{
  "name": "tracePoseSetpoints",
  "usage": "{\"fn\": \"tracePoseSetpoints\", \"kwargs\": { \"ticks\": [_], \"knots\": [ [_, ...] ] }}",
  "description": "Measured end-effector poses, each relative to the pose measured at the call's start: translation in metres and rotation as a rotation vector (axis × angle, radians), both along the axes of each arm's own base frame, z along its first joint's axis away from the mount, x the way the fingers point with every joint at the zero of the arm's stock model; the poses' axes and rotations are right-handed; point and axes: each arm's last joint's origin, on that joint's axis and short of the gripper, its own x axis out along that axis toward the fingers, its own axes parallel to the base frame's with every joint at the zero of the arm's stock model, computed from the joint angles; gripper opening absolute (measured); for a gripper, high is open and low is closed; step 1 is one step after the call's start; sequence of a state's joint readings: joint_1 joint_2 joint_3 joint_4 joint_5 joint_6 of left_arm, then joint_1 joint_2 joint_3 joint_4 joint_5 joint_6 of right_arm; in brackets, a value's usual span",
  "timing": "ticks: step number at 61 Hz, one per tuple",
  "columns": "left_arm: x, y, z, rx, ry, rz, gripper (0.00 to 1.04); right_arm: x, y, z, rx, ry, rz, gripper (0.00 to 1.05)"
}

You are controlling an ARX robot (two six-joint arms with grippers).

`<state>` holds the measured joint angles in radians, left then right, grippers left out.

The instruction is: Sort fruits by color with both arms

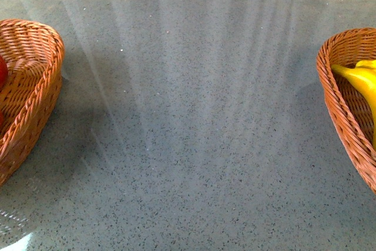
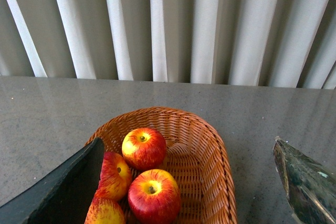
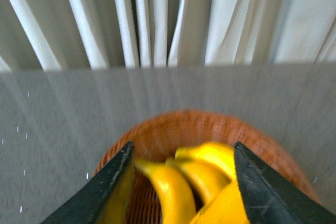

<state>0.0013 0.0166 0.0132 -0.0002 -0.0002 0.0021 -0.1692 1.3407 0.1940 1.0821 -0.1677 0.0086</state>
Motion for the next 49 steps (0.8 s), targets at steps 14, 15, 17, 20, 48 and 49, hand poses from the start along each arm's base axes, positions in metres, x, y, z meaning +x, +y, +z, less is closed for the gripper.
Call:
{"fn": "tracePoseSetpoints", "kwargs": {
  "ticks": [14,15,17,20,48,49],
  "knots": [
    [0.000,0.000,0.000,0.000,0.000,0.000,0.96,-0.030,0.014,0.004,-0.011,-0.039,0.001,0.10],
    [0.000,0.000,0.000,0.000,0.000,0.000,0.96,-0.032,0.015,0.004,-0.011,-0.041,-0.002,0.06],
    [0.000,0.000,0.000,0.000,0.000,0.000,0.96,-0.035,0.016,0.005,-0.014,-0.043,-0.004,0.01],
    [0.000,0.000,0.000,0.000,0.000,0.000,0.96,-0.039,0.017,0.006,-0.014,-0.048,-0.006,0.02],
    [0.000,0.000,0.000,0.000,0.000,0.000,0.96,-0.068,0.030,0.011,-0.016,-0.062,-0.002,0.02],
    [0.000,0.000,0.000,0.000,0.000,0.000,0.96,-0.069,0.030,0.011,-0.016,-0.064,-0.003,0.02]
  ]
}}
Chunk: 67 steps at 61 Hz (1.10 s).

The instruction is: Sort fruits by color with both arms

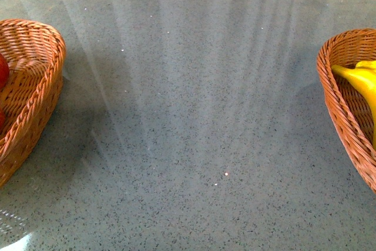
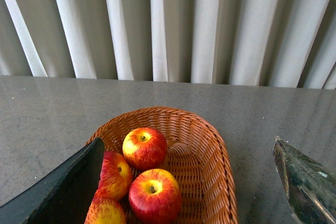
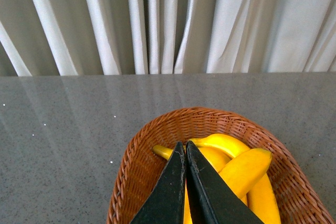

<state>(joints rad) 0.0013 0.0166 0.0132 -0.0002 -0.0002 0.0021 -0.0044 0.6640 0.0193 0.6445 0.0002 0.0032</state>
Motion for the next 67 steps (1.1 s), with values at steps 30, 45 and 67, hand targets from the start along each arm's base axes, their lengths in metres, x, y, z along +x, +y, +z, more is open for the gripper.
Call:
{"fn": "tracePoseSetpoints", "kwargs": {
  "ticks": [30,45,67],
  "knots": [
    [0.000,0.000,0.000,0.000,0.000,0.000,0.96,-0.020,0.000,0.006,0.000,-0.018,0.001,0.02],
    [0.000,0.000,0.000,0.000,0.000,0.000,0.96,-0.026,0.000,0.006,0.000,-0.019,0.001,0.02],
    [0.000,0.000,0.000,0.000,0.000,0.000,0.96,-0.033,0.000,0.005,0.000,-0.019,0.001,0.02]
  ]
}}
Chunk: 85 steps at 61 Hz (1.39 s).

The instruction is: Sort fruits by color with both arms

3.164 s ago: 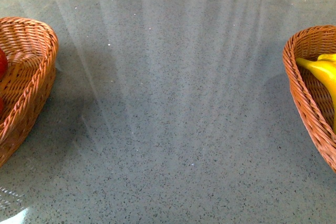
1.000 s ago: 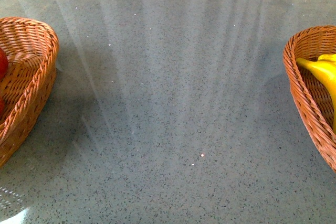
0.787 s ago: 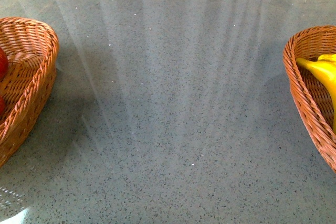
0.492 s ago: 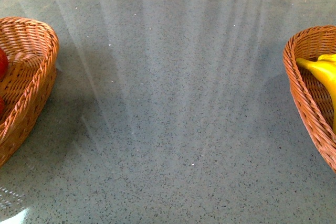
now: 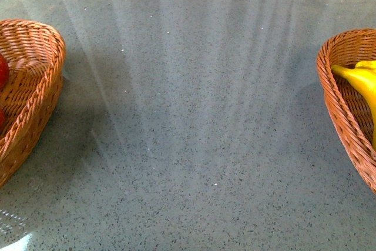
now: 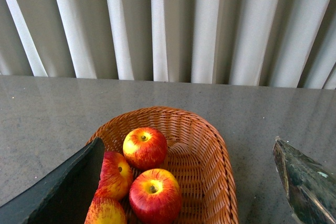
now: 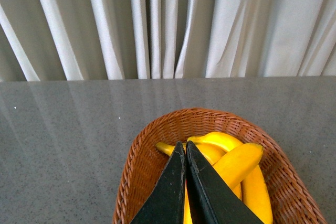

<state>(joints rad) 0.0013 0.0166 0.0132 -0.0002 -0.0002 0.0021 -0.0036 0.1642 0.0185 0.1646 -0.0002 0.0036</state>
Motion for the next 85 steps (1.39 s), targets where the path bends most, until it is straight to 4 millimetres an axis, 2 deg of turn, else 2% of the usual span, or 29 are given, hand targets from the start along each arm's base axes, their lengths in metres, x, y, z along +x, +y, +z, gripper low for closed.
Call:
{"fn": "tracePoseSetpoints", "kwargs": {
  "ticks": [8,28,34,40,44,58,85],
  "knots": [
    [0.0000,0.0000,0.0000,0.000,0.000,0.000,0.96,-0.0096,0.0001,-0.0031,0.000,0.011,0.000,0.02],
    [0.0000,0.0000,0.0000,0.000,0.000,0.000,0.96,-0.0104,0.0002,-0.0027,-0.001,0.005,0.001,0.02],
    [0.0000,0.0000,0.0000,0.000,0.000,0.000,0.96,-0.0104,0.0002,-0.0028,-0.001,0.005,0.002,0.20],
    [0.0000,0.0000,0.0000,0.000,0.000,0.000,0.96,-0.0104,0.0002,-0.0028,-0.001,0.005,0.001,0.47],
    [0.0000,0.0000,0.0000,0.000,0.000,0.000,0.96,-0.0104,0.0002,-0.0028,-0.001,0.005,0.001,0.61],
    [0.0000,0.0000,0.0000,0.000,0.000,0.000,0.96,-0.0104,0.0002,-0.0028,-0.001,0.005,0.002,0.97],
    [0.0000,0.0000,0.0000,0.000,0.000,0.000,0.96,-0.0104,0.0002,-0.0028,-0.001,0.005,0.001,0.96]
  ]
}}
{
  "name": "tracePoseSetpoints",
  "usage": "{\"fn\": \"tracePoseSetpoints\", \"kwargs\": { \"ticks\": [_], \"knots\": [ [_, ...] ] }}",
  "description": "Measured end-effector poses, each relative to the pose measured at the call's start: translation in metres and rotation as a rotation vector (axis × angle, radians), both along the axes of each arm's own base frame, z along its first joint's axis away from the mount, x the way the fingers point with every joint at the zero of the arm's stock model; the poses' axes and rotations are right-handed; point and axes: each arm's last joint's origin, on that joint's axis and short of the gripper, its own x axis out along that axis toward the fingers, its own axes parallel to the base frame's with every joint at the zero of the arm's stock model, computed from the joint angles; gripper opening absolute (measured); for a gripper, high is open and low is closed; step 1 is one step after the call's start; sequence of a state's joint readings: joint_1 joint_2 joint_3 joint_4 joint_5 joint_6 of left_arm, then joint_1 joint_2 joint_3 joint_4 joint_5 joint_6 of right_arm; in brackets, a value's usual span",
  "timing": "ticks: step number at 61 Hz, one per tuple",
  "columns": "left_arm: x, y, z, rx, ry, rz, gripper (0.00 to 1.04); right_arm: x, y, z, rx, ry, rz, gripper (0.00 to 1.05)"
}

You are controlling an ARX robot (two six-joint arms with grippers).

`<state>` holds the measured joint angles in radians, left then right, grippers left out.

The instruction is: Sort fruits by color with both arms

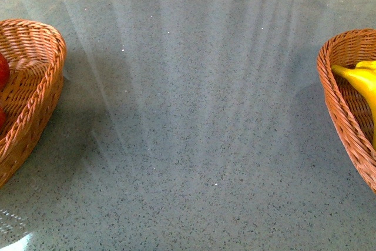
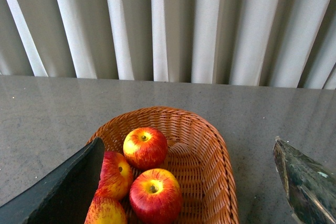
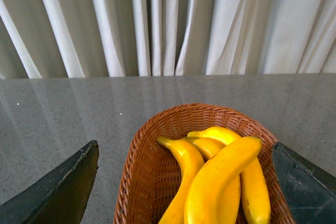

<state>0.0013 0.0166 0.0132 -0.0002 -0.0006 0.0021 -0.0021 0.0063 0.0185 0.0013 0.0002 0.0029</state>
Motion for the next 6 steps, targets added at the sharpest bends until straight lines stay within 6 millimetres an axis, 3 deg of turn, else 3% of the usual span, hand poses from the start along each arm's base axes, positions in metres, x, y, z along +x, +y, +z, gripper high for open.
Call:
{"fn": "tracePoseSetpoints", "kwargs": {
  "ticks": [6],
  "knots": [
    [0.0000,0.0000,0.0000,0.000,0.000,0.000,0.96,0.0000,0.0000,0.0000,0.000,0.000,0.000,0.96]
  ]
}}
